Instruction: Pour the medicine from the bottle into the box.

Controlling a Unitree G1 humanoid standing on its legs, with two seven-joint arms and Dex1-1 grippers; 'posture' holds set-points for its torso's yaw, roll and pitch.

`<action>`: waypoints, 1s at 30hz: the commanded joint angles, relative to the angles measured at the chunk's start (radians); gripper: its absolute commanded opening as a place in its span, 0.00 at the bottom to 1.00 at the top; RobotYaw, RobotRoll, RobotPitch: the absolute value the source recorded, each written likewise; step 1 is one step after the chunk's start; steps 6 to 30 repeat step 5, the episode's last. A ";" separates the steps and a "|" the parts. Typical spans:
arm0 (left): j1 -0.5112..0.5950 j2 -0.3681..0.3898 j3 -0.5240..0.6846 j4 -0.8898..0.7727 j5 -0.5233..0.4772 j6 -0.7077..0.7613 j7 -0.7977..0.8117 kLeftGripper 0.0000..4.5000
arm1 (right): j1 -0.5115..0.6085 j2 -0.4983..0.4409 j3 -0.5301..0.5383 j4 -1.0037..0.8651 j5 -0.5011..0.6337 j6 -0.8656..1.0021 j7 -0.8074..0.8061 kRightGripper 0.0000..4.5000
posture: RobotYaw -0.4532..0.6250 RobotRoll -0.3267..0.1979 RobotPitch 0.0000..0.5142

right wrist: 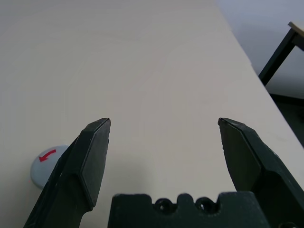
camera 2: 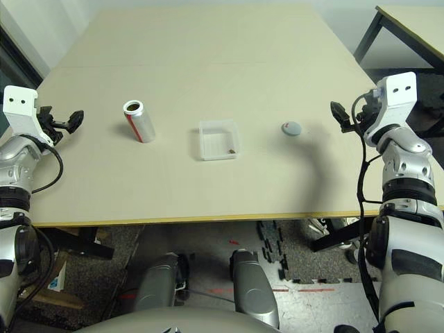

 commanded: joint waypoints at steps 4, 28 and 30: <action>-0.009 0.023 -0.004 0.038 0.005 -0.017 -0.009 0.99 | 0.019 0.007 -0.014 -0.017 0.018 -0.012 -0.009 1.00 | 0.25 0.62 0.24; -0.009 0.023 -0.004 0.039 0.004 -0.018 -0.008 0.99 | 0.020 0.007 -0.013 -0.017 0.019 -0.013 -0.010 1.00 | 0.25 0.62 0.24; -0.009 0.023 -0.004 0.039 0.004 -0.018 -0.008 0.99 | 0.020 0.007 -0.013 -0.017 0.019 -0.013 -0.010 1.00 | 0.25 0.62 0.24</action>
